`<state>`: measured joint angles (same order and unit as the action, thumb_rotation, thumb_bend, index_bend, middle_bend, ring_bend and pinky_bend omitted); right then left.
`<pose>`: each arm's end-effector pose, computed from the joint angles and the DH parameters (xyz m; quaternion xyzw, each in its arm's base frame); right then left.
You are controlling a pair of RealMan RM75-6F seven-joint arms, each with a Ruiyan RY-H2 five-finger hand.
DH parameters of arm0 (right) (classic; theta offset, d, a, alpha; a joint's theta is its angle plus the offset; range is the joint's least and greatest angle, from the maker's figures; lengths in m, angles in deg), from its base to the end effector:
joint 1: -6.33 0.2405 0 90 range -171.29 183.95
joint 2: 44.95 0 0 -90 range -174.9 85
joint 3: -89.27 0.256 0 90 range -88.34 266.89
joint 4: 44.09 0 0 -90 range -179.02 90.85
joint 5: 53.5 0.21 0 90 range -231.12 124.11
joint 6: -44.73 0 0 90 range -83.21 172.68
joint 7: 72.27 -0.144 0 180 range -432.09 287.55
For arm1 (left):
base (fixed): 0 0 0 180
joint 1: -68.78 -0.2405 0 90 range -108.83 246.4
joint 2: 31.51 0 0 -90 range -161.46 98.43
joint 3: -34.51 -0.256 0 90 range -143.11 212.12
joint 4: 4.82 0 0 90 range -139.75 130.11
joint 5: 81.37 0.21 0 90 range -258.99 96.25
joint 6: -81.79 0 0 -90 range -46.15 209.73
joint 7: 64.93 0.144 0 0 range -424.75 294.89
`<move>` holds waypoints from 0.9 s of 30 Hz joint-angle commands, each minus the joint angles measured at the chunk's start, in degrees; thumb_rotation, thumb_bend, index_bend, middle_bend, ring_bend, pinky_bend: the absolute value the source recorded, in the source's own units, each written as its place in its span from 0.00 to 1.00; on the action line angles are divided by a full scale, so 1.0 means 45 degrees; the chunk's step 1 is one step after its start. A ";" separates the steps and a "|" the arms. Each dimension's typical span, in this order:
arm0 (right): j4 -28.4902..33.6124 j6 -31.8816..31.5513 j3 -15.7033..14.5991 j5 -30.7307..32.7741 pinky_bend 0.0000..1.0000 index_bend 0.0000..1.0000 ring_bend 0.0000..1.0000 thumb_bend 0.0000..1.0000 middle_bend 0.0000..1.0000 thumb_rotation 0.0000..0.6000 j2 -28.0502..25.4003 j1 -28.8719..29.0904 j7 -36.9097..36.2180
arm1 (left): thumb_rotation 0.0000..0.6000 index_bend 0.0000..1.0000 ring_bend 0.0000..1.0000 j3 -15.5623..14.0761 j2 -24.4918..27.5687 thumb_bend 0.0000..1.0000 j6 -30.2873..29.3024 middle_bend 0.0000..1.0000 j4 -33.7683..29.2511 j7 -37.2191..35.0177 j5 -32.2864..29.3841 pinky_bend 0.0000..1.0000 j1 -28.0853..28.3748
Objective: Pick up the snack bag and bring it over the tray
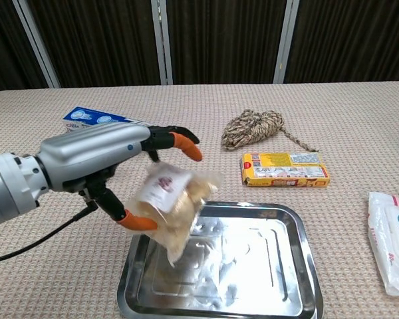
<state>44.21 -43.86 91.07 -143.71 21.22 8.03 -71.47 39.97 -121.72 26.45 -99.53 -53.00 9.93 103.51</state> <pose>-0.3193 -0.1601 0.1552 0.6057 -0.3615 0.3844 0.5956 -0.1047 0.2497 -0.0384 -0.7976 -0.3255 -0.4456 0.2437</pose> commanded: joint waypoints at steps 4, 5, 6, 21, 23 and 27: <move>0.0006 -0.0066 0.0007 -0.0083 0.00 0.04 0.00 0.00 0.00 1.00 -0.0022 0.0007 0.0004 | 1.00 0.00 0.00 0.0028 -0.0463 0.00 -0.0087 0.00 -0.0480 0.1230 -0.0346 0.00 0.0148; 0.0006 -0.0071 -0.0001 -0.0084 0.00 0.04 0.00 0.00 0.00 1.00 -0.0025 -0.0002 0.0011 | 1.00 0.00 0.00 0.0020 -0.0439 0.00 -0.0229 0.00 -0.0562 0.1269 -0.0335 0.00 0.0097; 0.0007 -0.0083 -0.0007 -0.0090 0.00 0.04 0.00 0.00 0.00 1.00 -0.0030 -0.0010 0.0020 | 1.00 0.00 0.00 0.0003 -0.0346 0.00 -0.0448 0.00 -0.0679 0.1347 -0.0296 0.00 0.0015; -0.0213 0.0175 0.0055 -0.0089 0.00 0.04 0.00 0.00 0.00 1.00 0.0143 0.0196 -0.0140 | 1.00 0.10 0.00 -0.1080 0.3691 0.04 -0.4213 0.00 -0.2147 0.1400 -0.0243 0.00 -0.2697; -0.0265 0.0234 0.0072 -0.0140 0.00 0.04 0.00 0.00 0.00 1.00 0.0210 0.0274 -0.0168 | 1.00 0.11 0.00 -0.1280 0.4153 0.04 -0.4836 0.00 -0.2002 0.1073 -0.0213 0.00 -0.3183; -0.0335 0.0295 0.0125 -0.0055 0.00 0.04 0.00 0.00 0.00 1.00 0.0274 0.0323 -0.0181 | 1.00 0.11 0.00 -0.1694 0.4729 0.04 -0.5727 0.00 -0.1822 0.0514 -0.0126 0.00 -0.3976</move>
<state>42.74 -42.57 91.60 -144.00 22.42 9.47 -72.28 33.58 -101.58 2.40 -108.21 -49.22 9.12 87.19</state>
